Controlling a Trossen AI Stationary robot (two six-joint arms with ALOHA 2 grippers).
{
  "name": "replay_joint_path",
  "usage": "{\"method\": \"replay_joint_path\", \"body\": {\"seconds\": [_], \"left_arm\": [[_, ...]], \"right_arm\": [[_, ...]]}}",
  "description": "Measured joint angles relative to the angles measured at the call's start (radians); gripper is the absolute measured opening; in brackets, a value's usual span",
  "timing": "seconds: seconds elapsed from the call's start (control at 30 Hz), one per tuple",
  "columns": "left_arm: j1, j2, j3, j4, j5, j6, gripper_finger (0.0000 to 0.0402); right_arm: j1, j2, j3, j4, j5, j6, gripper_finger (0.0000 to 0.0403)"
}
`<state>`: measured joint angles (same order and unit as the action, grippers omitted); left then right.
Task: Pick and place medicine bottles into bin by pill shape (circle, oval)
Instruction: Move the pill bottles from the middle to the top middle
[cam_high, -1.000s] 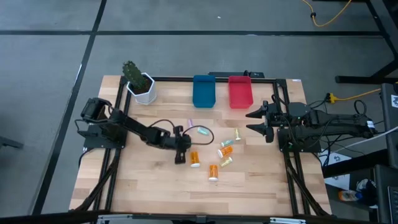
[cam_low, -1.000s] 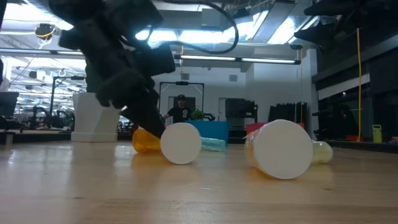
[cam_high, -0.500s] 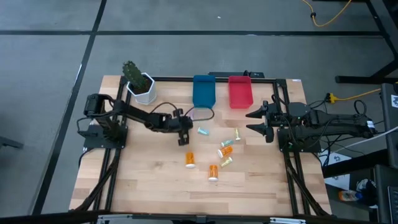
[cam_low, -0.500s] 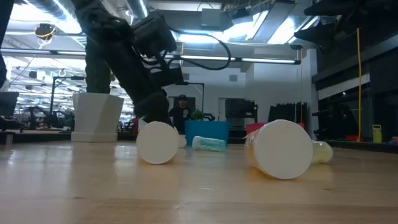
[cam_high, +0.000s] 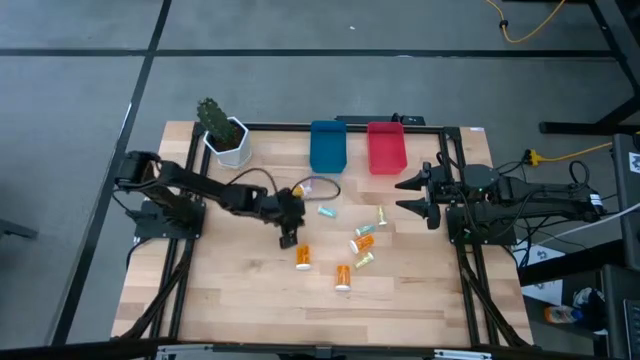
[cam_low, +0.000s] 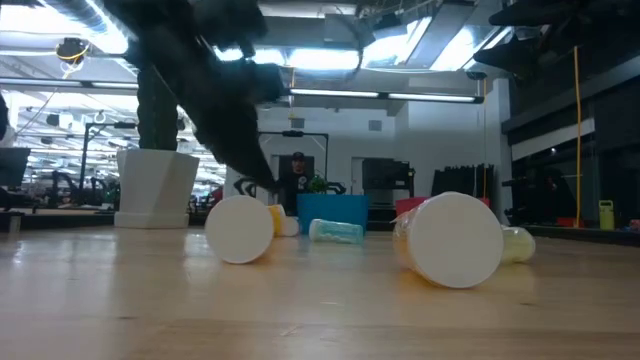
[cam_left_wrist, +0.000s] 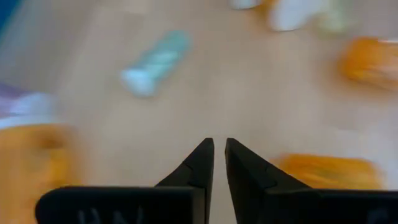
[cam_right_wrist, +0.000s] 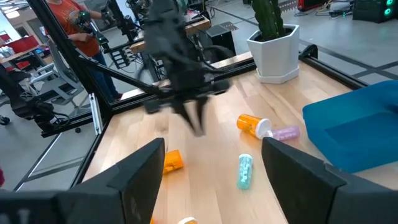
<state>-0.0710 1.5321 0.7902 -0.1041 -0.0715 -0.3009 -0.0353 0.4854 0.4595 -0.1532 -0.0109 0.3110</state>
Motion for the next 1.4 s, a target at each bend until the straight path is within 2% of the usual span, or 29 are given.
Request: {"method": "replay_joint_path", "body": {"seconds": [0.2, 0.33, 0.43, 0.57, 0.63, 0.73, 0.83, 1.07, 1.23, 1.4], "left_arm": [[-0.21, -0.011, 0.0, -0.001, 0.014, -0.106, 0.0035], [-0.34, 0.007, -0.002, 0.005, -0.017, -0.09, 0.0035], [-0.403, 0.024, -0.002, 0.012, -0.061, -0.058, 0.0035], [-0.423, 0.074, -0.002, 0.111, -0.171, -0.018, 0.0035], [-0.412, 0.12, -0.001, 0.203, -0.193, 0.018, 0.0035], [-0.391, 0.189, 0.0, 0.305, -0.172, 0.065, 0.0035], [-0.366, 0.232, -0.001, 0.348, -0.163, 0.099, 0.0035], [-0.244, 0.25, 0.003, 0.359, -0.162, 0.239, 0.0035], [-0.122, 0.25, 0.004, 0.363, -0.163, 0.431, 0.0035], [0.009, 0.25, 0.004, 0.369, -0.156, 0.514, 0.0035]], "right_arm": [[0.0, 0.001, 0.0, -0.002, 0.0, 0.002, 0.0271], [0.0, 0.001, 0.0, -0.002, 0.0, 0.002, 0.0271], [0.0, 0.002, 0.0, -0.001, 0.0, 0.011, 0.0271], [0.0, 0.003, 0.0, 0.0, 0.0, 0.048, 0.0271], [0.0, 0.004, 0.0, -0.001, 0.0, 0.05, 0.0271], [0.0, 0.006, 0.0, -0.001, 0.001, 0.05, 0.0271], [0.0, 0.005, 0.0, 0.0, 0.001, 0.047, 0.0271], [0.0, 0.006, 0.0, -0.001, 0.002, 0.042, 0.0271], [0.0, 0.006, 0.0, 0.0, 0.002, 0.022, 0.0271], [0.0, 0.006, 0.0, 0.0, 0.002, 0.021, 0.0271]]}}
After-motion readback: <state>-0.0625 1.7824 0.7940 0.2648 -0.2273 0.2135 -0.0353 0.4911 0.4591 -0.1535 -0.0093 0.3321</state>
